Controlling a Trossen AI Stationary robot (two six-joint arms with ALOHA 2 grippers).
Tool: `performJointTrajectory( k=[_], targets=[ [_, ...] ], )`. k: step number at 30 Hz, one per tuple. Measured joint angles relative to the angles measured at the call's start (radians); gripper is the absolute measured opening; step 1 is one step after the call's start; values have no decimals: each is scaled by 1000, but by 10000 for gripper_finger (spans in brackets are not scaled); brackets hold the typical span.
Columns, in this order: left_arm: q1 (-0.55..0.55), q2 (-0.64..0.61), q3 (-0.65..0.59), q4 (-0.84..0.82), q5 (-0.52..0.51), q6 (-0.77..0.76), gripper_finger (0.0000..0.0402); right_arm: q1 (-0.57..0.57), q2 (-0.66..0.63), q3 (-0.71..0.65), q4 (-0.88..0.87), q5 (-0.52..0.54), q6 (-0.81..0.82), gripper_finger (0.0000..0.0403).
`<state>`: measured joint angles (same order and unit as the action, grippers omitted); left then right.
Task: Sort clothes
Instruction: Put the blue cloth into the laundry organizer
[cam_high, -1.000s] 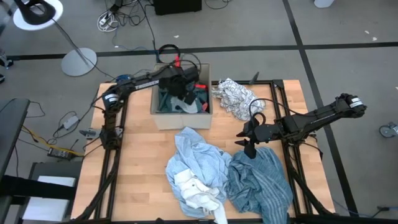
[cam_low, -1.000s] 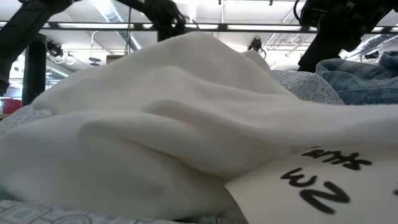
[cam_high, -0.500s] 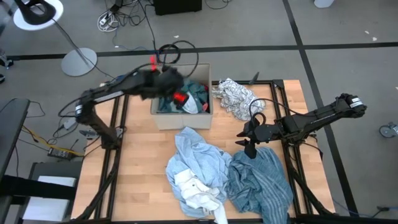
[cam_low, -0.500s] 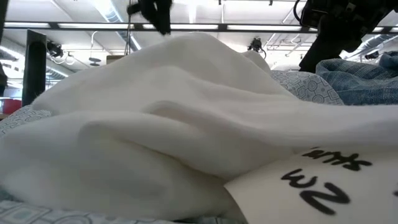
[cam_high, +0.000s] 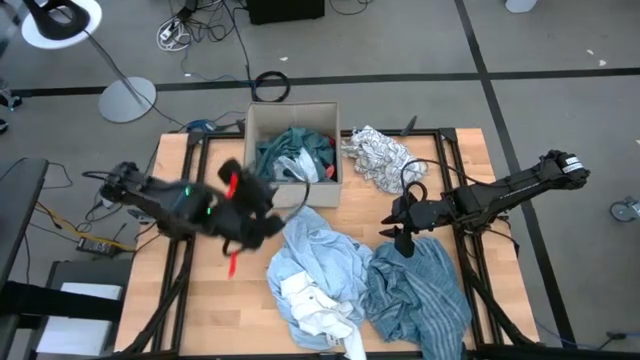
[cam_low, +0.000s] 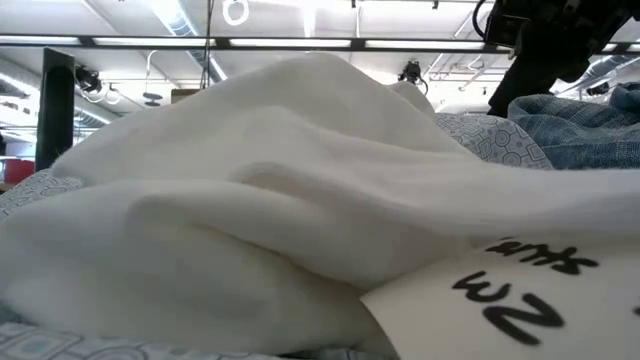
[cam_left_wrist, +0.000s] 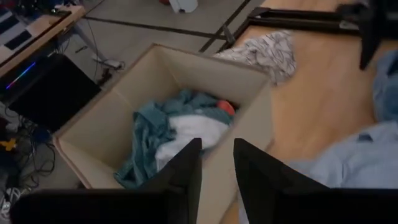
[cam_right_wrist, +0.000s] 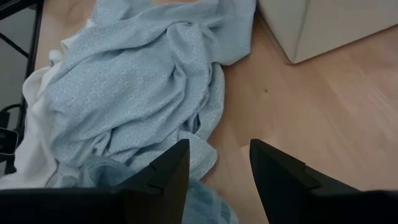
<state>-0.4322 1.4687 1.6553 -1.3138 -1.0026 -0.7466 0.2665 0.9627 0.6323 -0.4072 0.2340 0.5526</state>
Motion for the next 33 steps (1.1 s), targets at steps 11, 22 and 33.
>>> performJointTrajectory(
  k=[11, 22, 33],
  targets=[
    [-174, -190, -575, 379, -83, -265, 99, 0, 0, 0, 38, 0, -8, 169],
    [-179, -387, -1137, 1374, -33, 134, 99, 0, -1, 247, -253, -15, -62, 165],
    [-155, -376, -1485, 2183, 243, 477, 99, 72, 1, 473, -598, 183, 31, 153]
  ],
)
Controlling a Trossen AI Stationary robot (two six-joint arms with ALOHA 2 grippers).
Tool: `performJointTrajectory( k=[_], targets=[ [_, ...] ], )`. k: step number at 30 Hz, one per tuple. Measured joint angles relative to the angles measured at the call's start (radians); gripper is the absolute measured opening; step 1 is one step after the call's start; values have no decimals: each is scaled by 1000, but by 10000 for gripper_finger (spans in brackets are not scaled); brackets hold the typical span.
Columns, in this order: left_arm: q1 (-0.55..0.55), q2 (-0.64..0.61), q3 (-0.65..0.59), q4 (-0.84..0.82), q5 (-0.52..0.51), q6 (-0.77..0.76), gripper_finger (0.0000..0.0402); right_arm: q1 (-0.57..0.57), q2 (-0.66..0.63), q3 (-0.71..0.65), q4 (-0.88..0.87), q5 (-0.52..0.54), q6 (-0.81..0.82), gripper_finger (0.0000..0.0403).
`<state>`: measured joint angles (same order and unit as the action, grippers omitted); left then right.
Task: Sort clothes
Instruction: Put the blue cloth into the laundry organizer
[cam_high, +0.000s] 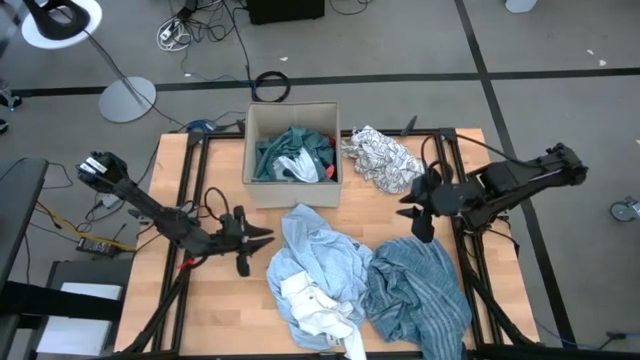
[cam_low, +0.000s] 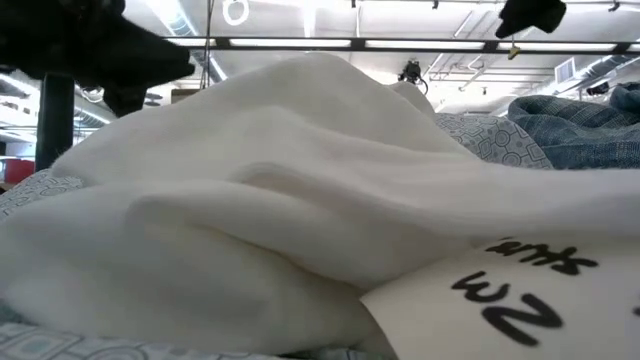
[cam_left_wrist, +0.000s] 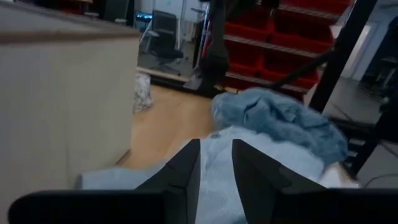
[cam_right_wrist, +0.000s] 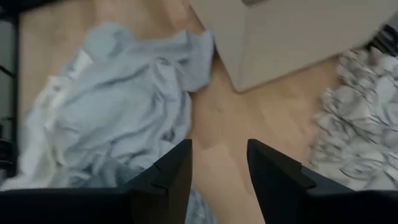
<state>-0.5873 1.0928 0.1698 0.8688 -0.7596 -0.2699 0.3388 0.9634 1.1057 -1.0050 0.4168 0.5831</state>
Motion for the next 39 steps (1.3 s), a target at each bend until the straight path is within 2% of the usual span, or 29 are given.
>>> performJointTrajectory(
  k=[8, 11, 22, 24, 31, 39],
  targets=[
    [12, 0, -11, 10, 1, 5, 99, -13, 5, -59, 34, 3, 15, 160],
    [11, 0, -11, 9, 4, 5, 99, -42, 11, -65, 11, -61, 65, 178],
    [11, 1, -11, 12, 11, 4, 99, -73, 37, -65, -51, -268, 73, 313],
    [11, 1, -11, 11, 11, 0, 99, -64, 50, -65, -70, -282, 123, 330],
    [11, 1, -11, 10, 11, -3, 99, 57, 123, -66, -124, -281, 264, 342],
    [11, 1, -11, 10, 10, -3, 99, 285, 295, -66, -131, -163, 395, 325]
  ],
)
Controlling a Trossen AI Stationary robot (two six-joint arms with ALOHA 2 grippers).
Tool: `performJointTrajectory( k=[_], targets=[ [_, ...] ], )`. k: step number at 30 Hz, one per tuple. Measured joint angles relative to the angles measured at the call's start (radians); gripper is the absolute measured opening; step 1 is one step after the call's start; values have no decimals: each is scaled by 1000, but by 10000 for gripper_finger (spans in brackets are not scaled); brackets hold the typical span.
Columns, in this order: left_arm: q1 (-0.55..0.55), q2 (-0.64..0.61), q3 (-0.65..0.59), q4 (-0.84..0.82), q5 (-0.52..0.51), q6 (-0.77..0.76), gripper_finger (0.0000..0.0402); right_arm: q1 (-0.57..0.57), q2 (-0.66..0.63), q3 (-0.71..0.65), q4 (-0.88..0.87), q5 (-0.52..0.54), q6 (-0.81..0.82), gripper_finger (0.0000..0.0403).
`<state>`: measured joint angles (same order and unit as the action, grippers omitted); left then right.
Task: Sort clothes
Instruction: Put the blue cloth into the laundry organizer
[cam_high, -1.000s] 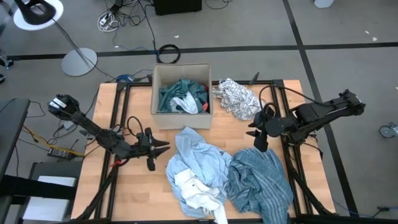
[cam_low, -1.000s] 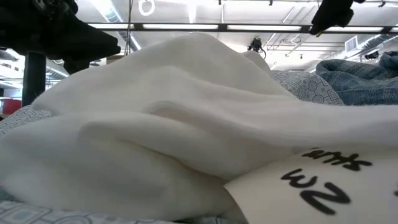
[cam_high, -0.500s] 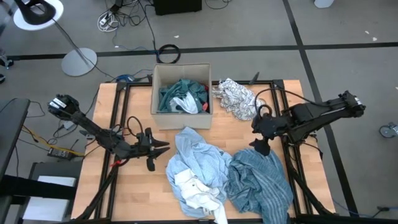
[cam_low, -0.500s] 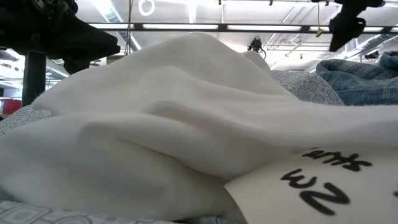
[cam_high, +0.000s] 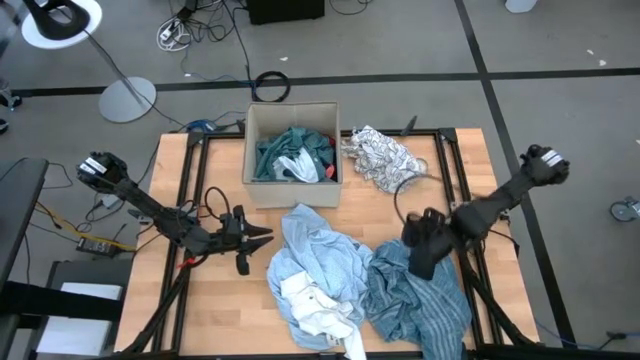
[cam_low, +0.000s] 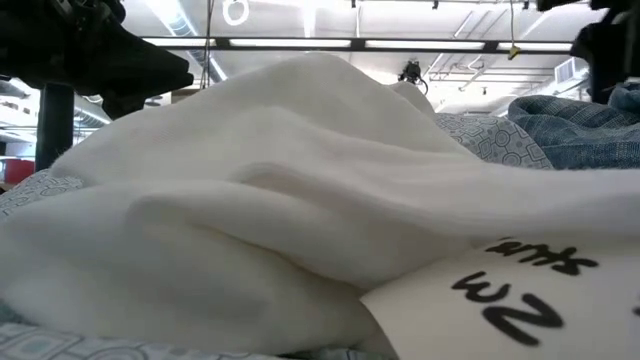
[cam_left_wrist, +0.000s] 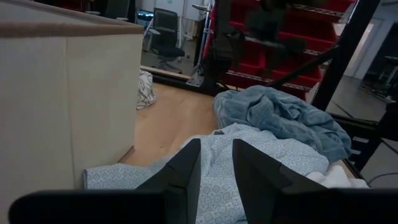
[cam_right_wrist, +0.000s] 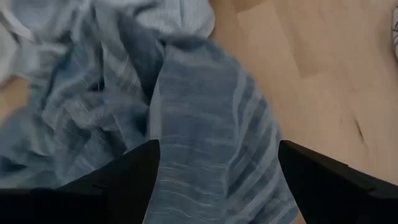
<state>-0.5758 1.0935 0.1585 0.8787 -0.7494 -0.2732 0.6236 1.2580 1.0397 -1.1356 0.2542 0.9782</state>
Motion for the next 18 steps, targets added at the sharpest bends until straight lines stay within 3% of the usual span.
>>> performJointTrajectory(
  k=[12, 18],
  targets=[
    [0, 0, 0, 4, 0, 0, 99, 244, 324, 0, 56, 90, 268, 309],
    [0, 0, 0, 10, 0, 0, 99, 260, 426, -104, 321, 106, 292, 305]
  ],
)
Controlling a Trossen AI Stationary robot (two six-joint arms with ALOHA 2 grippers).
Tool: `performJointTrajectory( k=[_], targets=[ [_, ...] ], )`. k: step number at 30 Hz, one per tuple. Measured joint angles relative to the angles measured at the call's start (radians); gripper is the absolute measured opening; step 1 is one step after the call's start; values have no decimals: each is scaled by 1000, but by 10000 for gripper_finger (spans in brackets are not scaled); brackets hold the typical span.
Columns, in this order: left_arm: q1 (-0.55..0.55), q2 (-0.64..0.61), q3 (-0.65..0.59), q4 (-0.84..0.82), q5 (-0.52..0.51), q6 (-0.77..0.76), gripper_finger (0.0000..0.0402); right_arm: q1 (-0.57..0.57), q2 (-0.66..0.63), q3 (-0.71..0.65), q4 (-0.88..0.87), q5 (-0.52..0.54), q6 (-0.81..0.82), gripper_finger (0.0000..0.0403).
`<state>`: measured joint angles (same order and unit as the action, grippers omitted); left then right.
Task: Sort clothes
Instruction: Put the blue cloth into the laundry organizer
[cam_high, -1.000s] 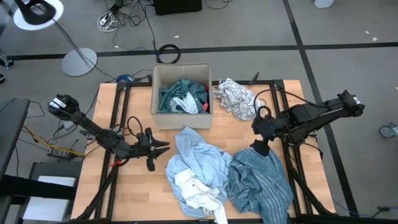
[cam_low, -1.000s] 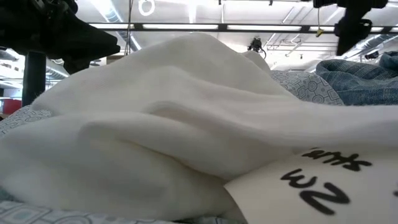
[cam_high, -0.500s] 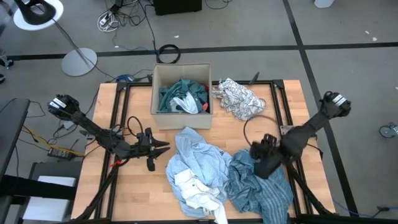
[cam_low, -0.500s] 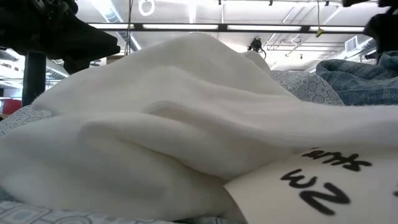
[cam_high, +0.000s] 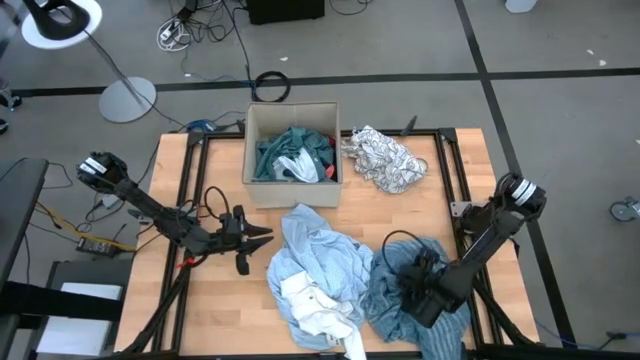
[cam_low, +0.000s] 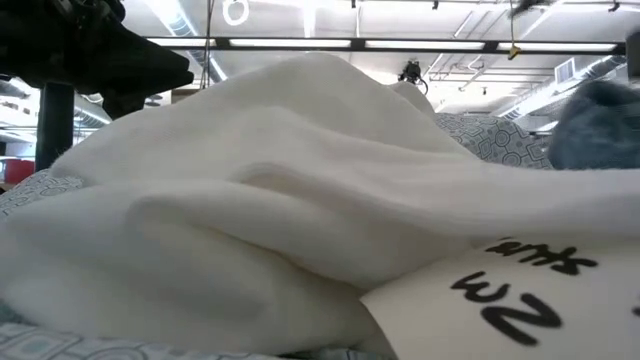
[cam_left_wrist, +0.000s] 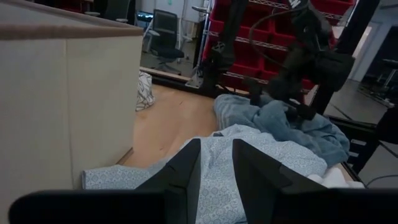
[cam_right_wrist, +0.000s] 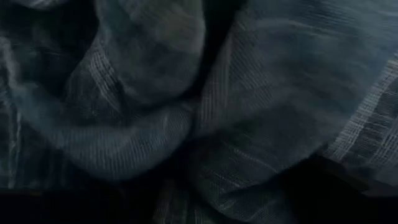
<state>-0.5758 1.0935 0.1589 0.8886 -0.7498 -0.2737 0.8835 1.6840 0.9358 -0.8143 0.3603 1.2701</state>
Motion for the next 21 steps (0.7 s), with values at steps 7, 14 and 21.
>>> performJointTrajectory(
  k=[7, 14, 21],
  targets=[
    [0, 0, 0, 2, 1, -19, 99, -36, -42, -53, 71, 83, -66, 121],
    [0, 0, 0, 1, 3, -19, 99, -101, -284, -55, -121, 87, -84, 22],
    [0, 0, 0, -1, 3, -18, 99, -188, -539, 4, -200, 224, -166, 9]
  ],
)
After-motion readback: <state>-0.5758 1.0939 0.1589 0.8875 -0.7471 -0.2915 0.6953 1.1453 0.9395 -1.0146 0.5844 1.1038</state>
